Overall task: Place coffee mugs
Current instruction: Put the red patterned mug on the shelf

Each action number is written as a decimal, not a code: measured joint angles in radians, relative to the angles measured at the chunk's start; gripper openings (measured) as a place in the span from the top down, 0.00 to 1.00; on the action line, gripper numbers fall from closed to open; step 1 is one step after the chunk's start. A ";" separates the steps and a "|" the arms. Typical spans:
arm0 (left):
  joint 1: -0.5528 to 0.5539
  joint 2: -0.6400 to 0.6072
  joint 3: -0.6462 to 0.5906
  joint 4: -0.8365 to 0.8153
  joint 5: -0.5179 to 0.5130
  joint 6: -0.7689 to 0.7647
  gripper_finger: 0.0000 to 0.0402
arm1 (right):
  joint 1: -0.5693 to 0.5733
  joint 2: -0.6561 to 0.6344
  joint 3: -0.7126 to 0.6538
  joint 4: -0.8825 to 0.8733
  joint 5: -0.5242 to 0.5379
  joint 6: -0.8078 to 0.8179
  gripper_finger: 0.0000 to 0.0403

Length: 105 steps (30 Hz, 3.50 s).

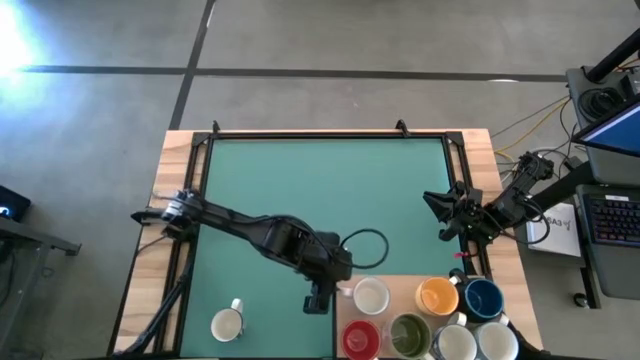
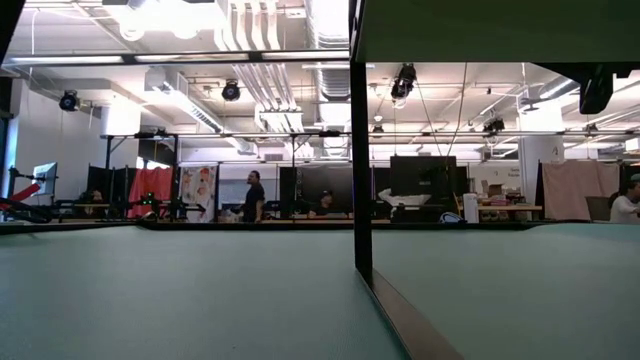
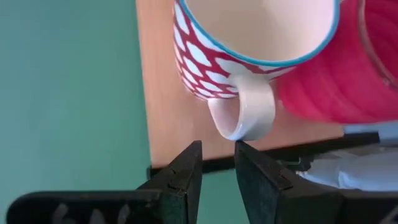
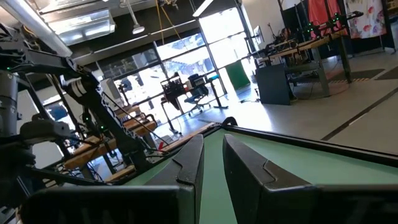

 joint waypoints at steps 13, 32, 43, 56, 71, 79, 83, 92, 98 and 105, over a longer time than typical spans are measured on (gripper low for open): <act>0.000 0.037 -0.001 0.116 0.042 0.022 0.81 | 0.000 0.000 0.000 0.000 0.000 0.000 0.88; 0.008 0.030 0.049 0.201 0.032 0.122 0.81 | 0.000 0.000 0.000 0.000 0.000 0.000 0.88; -0.014 0.041 0.095 0.203 0.033 0.174 0.81 | 0.000 0.000 0.000 0.000 0.000 0.000 0.88; -0.016 0.042 0.012 0.357 0.035 0.166 0.81 | 0.000 0.000 0.000 0.000 0.000 0.000 0.88; -0.016 0.031 0.054 0.328 -0.047 0.206 0.81 | 0.000 0.000 0.000 0.000 0.000 0.000 0.88; -0.015 0.054 0.051 0.307 -0.048 0.079 0.81 | 0.000 0.000 0.000 0.000 0.000 0.000 0.88; -0.015 0.062 0.051 0.291 -0.048 0.026 0.81 | 0.000 0.000 0.000 0.000 0.000 0.000 0.88; -0.008 0.099 0.050 0.346 -0.058 -0.003 0.81 | 0.000 0.000 0.000 0.000 0.000 0.000 0.88; -0.004 0.131 0.051 0.441 -0.057 -0.003 0.81 | 0.000 0.000 0.000 0.000 0.000 0.000 0.88; 0.011 0.135 0.052 0.459 -0.066 -0.001 0.81 | 0.000 0.000 0.000 0.000 0.000 0.000 0.88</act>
